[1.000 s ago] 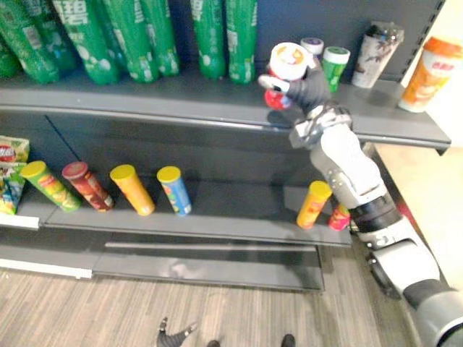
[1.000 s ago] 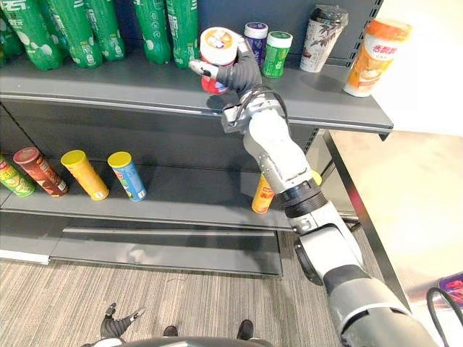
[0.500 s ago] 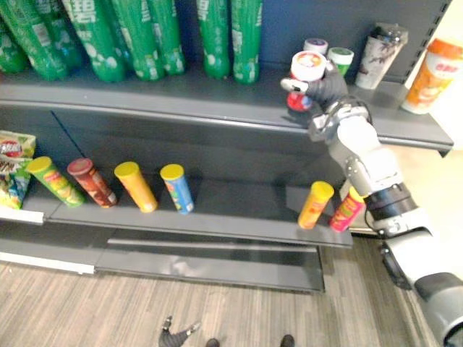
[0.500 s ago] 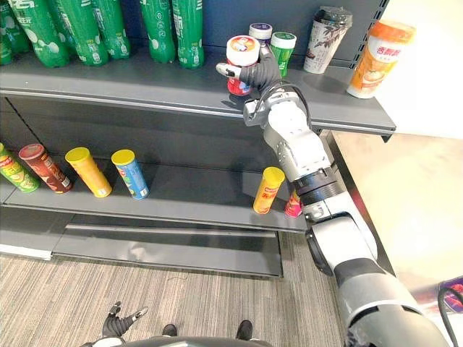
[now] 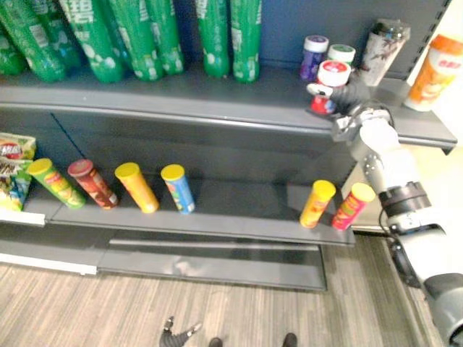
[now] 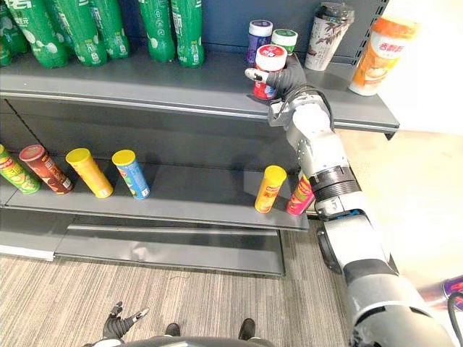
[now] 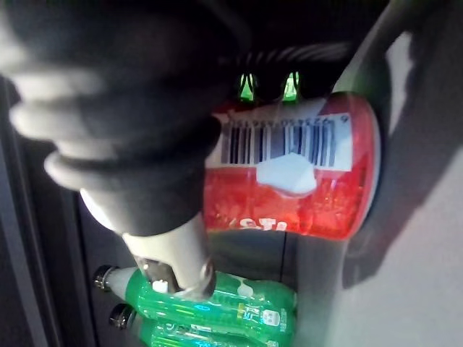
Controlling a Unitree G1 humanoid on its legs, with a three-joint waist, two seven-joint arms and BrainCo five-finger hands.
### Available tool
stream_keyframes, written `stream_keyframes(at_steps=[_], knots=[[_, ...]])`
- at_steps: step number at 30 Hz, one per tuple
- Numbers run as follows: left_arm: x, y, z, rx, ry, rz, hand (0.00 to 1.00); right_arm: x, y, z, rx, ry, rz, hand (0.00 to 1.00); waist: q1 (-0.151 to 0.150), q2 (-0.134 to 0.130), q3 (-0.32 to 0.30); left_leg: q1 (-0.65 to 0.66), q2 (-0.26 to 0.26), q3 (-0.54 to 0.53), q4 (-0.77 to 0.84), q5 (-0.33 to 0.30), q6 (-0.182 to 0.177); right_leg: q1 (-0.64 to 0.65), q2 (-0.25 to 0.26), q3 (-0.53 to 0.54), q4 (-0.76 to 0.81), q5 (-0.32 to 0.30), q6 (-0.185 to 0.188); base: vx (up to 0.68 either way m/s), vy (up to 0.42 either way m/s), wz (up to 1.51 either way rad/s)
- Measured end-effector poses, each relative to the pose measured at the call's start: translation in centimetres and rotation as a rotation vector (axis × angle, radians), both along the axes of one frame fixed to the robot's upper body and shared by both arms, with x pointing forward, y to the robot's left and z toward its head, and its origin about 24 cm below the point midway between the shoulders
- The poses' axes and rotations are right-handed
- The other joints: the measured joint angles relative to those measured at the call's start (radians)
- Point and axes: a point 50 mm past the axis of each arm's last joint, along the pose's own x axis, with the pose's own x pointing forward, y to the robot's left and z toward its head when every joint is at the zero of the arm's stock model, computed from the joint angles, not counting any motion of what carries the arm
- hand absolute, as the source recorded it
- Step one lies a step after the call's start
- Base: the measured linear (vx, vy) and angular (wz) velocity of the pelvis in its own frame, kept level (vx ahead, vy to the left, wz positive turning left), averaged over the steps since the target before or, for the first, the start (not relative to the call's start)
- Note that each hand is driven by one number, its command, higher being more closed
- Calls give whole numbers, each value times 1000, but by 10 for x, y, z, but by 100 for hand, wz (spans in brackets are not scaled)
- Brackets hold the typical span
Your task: Put the gum and the chips on the shelf.
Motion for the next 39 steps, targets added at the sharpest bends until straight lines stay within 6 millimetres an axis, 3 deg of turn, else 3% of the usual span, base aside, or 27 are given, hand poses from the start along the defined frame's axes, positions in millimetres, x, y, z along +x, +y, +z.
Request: stream_keyframes(at_steps=[1,26,30,35,39], knots=[[0,0,0,-1,0,1,0,0,0,1,2,-6,1,0,0,0,3,0,-1,0,0,0,0,0,-1,0,0,0,0,0,0,0],[4,-1,2,-7,-16,-14,0,-5,2,9,23,-59,82,0,0,-2,24,13,7,26,1,-12,2,0,2,25,0,2,-8,4,-3,-2],[5,-1,2,-15,-17,-20,0,-19,3,39,-2,-191,115,0,1,-3,24,14,13,27,1,-11,2,1,9,25,0,2,-8,0,0,0],[4,0,1,-20,-14,-17,0,-43,3,98,-39,-423,129,0,-5,-5,23,17,19,29,1,-11,2,3,15,26,0,3,-8,0,0,0],[3,1,1,-19,-12,-7,0,-61,0,121,0,-538,144,0,-7,-10,19,18,24,32,1,-11,1,3,19,29,0,3,-8,0,-3,-1]])
